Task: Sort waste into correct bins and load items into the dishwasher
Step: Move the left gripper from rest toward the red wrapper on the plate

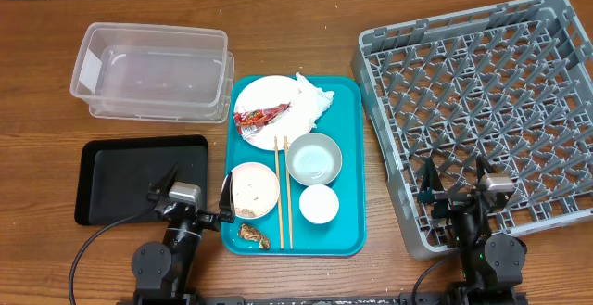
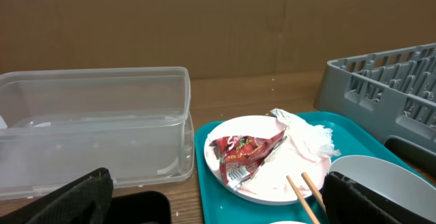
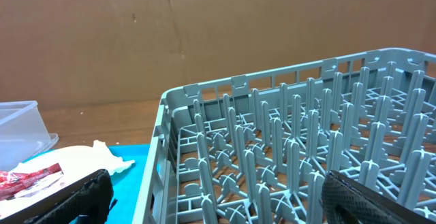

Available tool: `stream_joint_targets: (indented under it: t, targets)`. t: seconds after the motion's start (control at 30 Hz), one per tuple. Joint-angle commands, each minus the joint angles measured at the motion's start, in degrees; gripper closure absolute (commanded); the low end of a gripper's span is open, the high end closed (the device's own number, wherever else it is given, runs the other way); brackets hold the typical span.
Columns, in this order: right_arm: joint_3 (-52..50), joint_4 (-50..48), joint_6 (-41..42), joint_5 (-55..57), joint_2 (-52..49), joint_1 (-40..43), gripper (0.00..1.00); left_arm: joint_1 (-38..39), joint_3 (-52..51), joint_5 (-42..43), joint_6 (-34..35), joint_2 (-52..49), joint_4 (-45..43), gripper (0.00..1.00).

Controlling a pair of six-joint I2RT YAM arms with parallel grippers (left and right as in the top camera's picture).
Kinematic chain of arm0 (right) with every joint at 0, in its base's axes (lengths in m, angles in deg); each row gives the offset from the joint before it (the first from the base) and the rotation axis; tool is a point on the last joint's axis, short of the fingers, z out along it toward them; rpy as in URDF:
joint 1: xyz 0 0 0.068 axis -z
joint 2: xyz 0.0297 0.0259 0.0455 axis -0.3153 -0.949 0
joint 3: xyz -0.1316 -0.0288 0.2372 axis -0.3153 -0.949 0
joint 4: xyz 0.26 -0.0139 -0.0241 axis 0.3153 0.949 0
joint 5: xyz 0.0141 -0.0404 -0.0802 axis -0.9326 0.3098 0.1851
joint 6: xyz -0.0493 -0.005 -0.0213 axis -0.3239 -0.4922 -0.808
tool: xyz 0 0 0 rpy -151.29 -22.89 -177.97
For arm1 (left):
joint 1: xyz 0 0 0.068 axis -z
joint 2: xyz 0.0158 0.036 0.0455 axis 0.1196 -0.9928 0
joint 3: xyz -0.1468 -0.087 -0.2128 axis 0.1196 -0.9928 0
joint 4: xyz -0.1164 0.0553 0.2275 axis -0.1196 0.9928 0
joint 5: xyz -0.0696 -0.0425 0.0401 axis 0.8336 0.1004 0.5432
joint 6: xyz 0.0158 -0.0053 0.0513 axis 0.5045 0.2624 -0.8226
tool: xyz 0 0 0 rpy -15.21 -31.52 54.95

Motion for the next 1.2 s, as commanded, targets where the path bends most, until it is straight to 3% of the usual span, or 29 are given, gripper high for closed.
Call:
stream_joint_targets:
  t: [0.0, 0.63, 0.87, 1.17]
  targets:
    - [-0.6, -0.3, 0.0, 0.5, 0.6, 0.0, 0.00, -0.3, -0.2, 0.6, -0.9, -0.2, -0.1, 0.00]
    - [-0.6, -0.3, 0.0, 0.5, 0.6, 0.0, 0.00, -0.3, -0.2, 0.7, -0.9, -0.2, -0.1, 0.00]
    - [-0.6, -0.3, 1.6, 0.5, 0.6, 0.0, 0.00, -0.3, 0.0, 0.7, 7.0, -0.2, 0.1, 0.00]
    - [6.1, 2.6, 2.4, 0.5, -0.6, 0.0, 0.00, -0.3, 9.8, 0.4, 8.1, -4.2, 12.2, 0.00]
